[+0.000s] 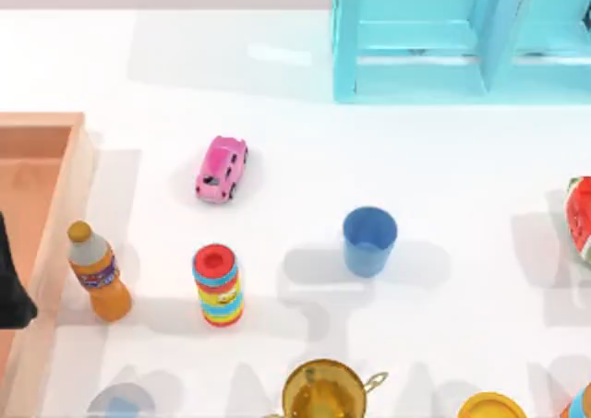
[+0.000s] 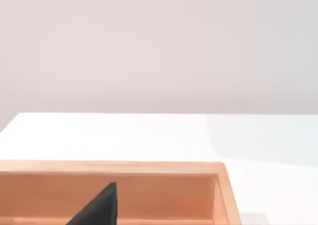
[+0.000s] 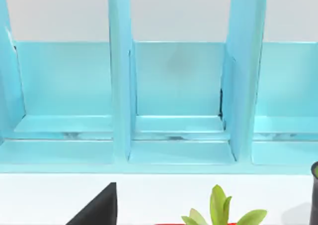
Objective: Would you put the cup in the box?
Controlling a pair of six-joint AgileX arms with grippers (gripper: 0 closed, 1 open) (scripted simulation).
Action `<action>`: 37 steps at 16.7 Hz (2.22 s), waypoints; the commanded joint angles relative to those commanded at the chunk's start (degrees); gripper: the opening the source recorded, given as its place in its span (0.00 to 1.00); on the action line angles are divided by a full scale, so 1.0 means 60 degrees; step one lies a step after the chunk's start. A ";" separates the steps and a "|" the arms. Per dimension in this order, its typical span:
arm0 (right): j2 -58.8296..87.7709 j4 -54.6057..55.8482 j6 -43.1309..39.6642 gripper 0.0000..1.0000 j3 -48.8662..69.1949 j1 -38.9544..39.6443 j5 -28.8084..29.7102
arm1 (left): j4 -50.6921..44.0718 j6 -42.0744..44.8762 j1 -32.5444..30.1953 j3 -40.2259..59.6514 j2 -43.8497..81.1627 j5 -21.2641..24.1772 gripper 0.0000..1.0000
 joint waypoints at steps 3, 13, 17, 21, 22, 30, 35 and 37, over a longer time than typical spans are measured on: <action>0.0000 0.0000 0.0000 1.00 0.0000 0.0000 0.0000 | -0.0082 -0.0017 -0.0053 0.0040 0.0086 0.0008 1.00; 0.0000 0.0000 0.0000 1.00 0.0000 0.0000 0.0000 | -0.4687 -0.1472 -0.2764 0.4320 0.6092 0.0289 1.00; 0.0000 0.0000 0.0000 1.00 0.0000 0.0000 0.0000 | -0.6909 -0.2690 -0.4233 0.8192 0.9983 0.0277 1.00; 0.0000 0.0000 0.0000 1.00 0.0000 0.0000 0.0000 | -0.8987 -0.4109 -0.5725 1.2637 1.3858 0.0246 1.00; 0.0000 0.0000 0.0000 1.00 0.0000 0.0000 0.0000 | -0.9482 -0.4470 -0.6080 1.3750 1.4791 0.0243 1.00; 0.0000 0.0000 0.0000 1.00 0.0000 0.0000 0.0000 | -1.2985 -0.6970 -0.8137 2.1190 2.0885 0.0013 1.00; 0.0000 0.0000 0.0000 1.00 0.0000 0.0000 0.0000 | -1.4537 -0.7891 -0.8532 2.3972 2.3266 -0.0450 1.00; 0.0000 0.0000 0.0000 1.00 0.0000 0.0000 0.0000 | -1.4936 -0.8090 -0.8556 2.4593 2.3821 -0.0586 1.00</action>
